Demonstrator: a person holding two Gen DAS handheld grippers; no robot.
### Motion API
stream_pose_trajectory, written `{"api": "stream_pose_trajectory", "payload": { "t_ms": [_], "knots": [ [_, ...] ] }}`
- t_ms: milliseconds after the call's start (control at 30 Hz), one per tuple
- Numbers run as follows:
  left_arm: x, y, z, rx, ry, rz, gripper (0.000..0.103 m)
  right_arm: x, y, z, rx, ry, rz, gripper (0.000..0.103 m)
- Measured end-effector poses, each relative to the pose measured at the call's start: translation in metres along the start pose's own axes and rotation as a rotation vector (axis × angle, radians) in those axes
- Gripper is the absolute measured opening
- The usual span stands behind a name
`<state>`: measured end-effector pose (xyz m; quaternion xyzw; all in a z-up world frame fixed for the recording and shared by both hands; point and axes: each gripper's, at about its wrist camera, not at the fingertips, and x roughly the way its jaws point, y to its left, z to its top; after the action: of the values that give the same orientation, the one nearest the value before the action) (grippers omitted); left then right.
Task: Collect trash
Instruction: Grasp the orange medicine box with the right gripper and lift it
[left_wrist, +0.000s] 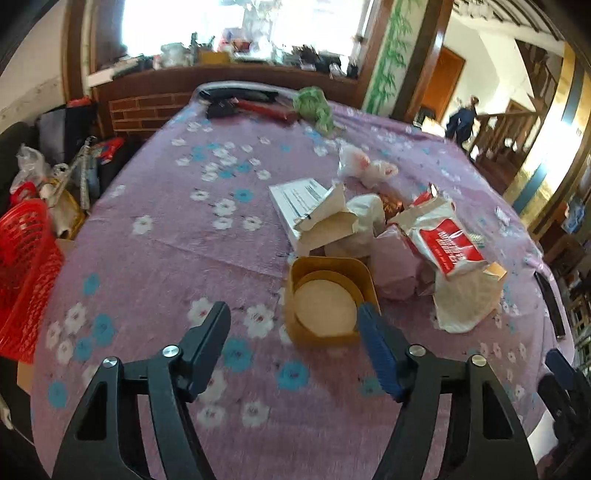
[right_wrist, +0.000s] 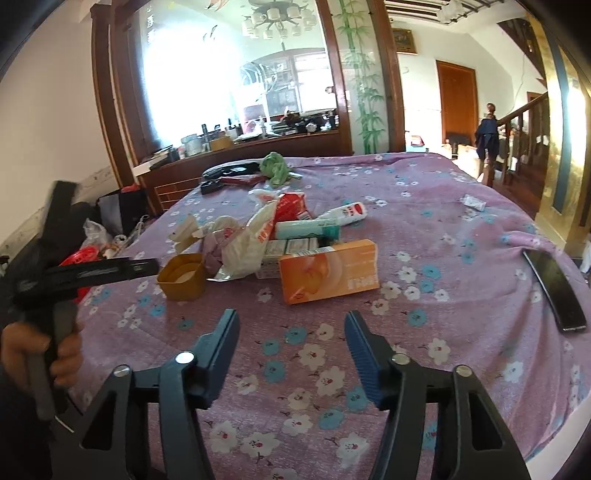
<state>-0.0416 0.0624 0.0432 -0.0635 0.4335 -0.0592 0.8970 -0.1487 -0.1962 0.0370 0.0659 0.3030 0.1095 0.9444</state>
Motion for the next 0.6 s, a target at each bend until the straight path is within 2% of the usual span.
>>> {"api": "stream_pose_trajectory", "payload": {
  "t_ms": [33, 133, 233, 267, 300, 333, 400, 467, 500, 600],
  "knots": [
    [0.008, 0.0, 0.002, -0.004, 0.021, 0.007, 0.059, 0.0, -0.001, 0.001, 0.006, 0.005, 0.017, 0.056],
    [0.024, -0.003, 0.005, 0.013, 0.067, 0.0, 0.051, 0.003, -0.009, 0.009, 0.04, 0.023, 0.069, 0.055],
    [0.035, -0.005, 0.005, 0.025, 0.09, 0.003, 0.046, 0.01, -0.02, 0.017, 0.08, 0.048, 0.082, 0.055],
    [0.038, -0.006, 0.004, 0.028, 0.095, 0.006, 0.045, 0.014, -0.023, 0.02, 0.089, 0.056, 0.077, 0.059],
    [0.039, -0.007, 0.003, 0.035, 0.087, 0.019, 0.044, 0.018, -0.028, 0.023, 0.096, 0.058, 0.067, 0.066],
    [0.04, -0.008, 0.004, 0.046, 0.081, 0.027, 0.041, 0.02, -0.032, 0.027, 0.096, 0.061, 0.059, 0.068],
    [0.04, -0.01, 0.003, 0.057, 0.073, 0.029, 0.023, 0.031, -0.043, 0.037, 0.111, 0.068, 0.041, 0.069],
    [0.039, -0.008, 0.004, 0.054, 0.068, 0.038, 0.017, 0.044, -0.056, 0.048, 0.138, 0.08, 0.053, 0.069],
    [0.037, -0.007, 0.003, 0.055, 0.058, 0.051, 0.008, 0.051, -0.063, 0.052, 0.153, 0.094, 0.053, 0.069],
    [0.034, -0.003, 0.002, 0.047, 0.055, 0.047, 0.006, 0.082, -0.085, 0.064, 0.216, 0.153, 0.076, 0.069]
  ]
}}
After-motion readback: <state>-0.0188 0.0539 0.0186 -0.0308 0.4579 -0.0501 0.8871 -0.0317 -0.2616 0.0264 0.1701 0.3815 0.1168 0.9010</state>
